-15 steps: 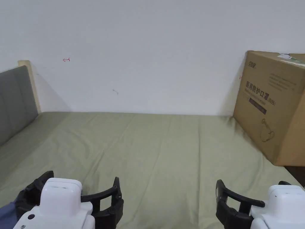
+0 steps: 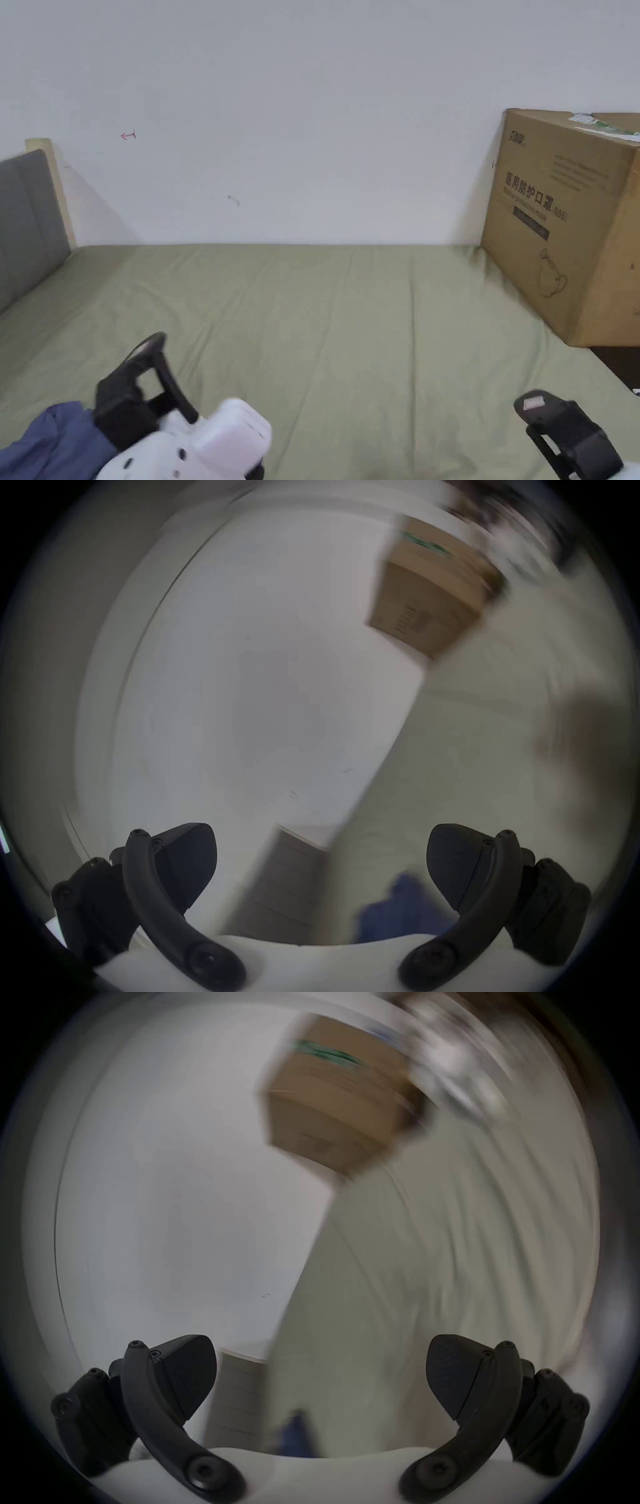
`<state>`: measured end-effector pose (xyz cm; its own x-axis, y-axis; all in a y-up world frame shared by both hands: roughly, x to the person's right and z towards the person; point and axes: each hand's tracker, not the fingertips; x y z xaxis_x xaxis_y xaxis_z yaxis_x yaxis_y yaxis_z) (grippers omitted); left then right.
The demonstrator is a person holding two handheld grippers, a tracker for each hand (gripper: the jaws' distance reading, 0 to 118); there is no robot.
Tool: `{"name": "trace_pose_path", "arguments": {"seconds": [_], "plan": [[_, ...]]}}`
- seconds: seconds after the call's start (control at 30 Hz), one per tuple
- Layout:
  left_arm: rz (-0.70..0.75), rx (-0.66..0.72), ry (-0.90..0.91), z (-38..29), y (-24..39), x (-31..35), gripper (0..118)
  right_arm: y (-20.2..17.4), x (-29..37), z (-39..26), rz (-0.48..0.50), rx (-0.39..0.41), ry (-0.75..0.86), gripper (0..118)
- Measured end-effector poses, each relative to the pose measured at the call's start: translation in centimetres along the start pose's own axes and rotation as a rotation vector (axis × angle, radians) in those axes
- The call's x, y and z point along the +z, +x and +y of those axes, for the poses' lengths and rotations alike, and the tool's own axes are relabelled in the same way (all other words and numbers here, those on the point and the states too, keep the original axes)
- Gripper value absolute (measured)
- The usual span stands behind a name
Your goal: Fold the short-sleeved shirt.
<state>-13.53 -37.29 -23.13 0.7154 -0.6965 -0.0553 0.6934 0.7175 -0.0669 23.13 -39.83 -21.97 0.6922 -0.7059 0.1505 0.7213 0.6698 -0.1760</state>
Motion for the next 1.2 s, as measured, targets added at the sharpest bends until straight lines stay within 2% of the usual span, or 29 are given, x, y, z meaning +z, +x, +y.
{"name": "trace_pose_path", "arguments": {"seconds": [0.07,0.1,0.13,0.17,0.23,0.27,0.33,0.5,0.6,0.7,0.8,0.87,0.93,0.97,1.0,1.03,1.07,1.1,1.13,1.2], "plan": [[-0.031,0.399,-0.124,-0.5,-1.6,-0.5,118,-3.6,1.0,-0.9,-0.019,0.586,0.192,118],[-0.041,0.567,-0.137,-1.2,-2.2,-0.6,118,-5.3,1.4,-2.4,-0.053,0.836,0.322,118],[-0.012,0.699,-0.105,-2.0,-2.5,-0.3,118,-5.8,1.7,-3.5,-0.086,0.986,0.424,118],[0.026,0.763,-0.048,-2.5,-2.6,0.1,118,-6.2,2.0,-4.3,-0.083,1.065,0.493,118],[0.068,0.743,0.048,-3.0,-2.3,0.7,118,-6.2,2.3,-4.9,-0.009,1.009,0.483,118],[0.080,0.697,0.072,-2.9,-2.2,1.0,118,-6.5,2.3,-5.1,-0.005,0.955,0.452,118],[0.063,0.651,0.107,-2.4,-1.8,1.6,118,-6.8,2.2,-5.1,0.009,0.897,0.381,118],[0.028,0.665,0.095,-1.8,-1.8,1.5,118,-6.2,1.9,-5.0,0.023,0.828,0.329,118],[-0.015,0.746,0.055,-2.2,-2.0,1.1,118,-5.6,1.8,-4.8,0.047,0.760,0.361,118],[-0.100,0.782,0.005,-2.7,-2.0,0.5,118,-5.4,1.8,-4.7,0.001,0.777,0.381,118],[-0.094,0.776,0.029,-3.0,-1.4,0.7,118,-5.4,1.7,-4.5,-0.003,0.793,0.372,118],[-0.092,0.762,0.032,-2.9,-1.3,1.0,118,-5.7,1.6,-4.3,-0.043,0.803,0.346,118],[-0.123,0.764,0.037,-2.8,-1.3,1.0,118,-5.8,1.7,-3.9,-0.040,0.775,0.281,118],[-0.129,0.764,0.037,-2.7,-1.3,1.1,110,-5.7,1.7,-3.7,-0.011,0.755,0.243,118],[-0.130,0.759,0.033,-2.5,-1.5,1.2,88,-5.6,1.7,-3.5,0.014,0.735,0.217,118],[-0.126,0.749,0.035,-2.3,-1.4,1.4,47,-5.4,1.8,-3.3,0.049,0.704,0.171,117],[-0.117,0.733,0.050,-2.2,-1.4,1.5,32,-5.1,1.7,-3.3,0.084,0.680,0.163,116],[-0.108,0.708,0.047,-1.9,-1.3,1.4,32,-5.0,1.8,-3.3,0.096,0.682,0.157,116],[-0.091,0.661,0.022,-1.9,-1.3,1.3,0,-4.9,2.0,-3.4,0.084,0.698,0.174,104],[-0.120,0.684,0.043,-2.0,-1.3,1.3,0,-5.6,2.1,-3.7,0.016,0.770,0.211,0]]}}
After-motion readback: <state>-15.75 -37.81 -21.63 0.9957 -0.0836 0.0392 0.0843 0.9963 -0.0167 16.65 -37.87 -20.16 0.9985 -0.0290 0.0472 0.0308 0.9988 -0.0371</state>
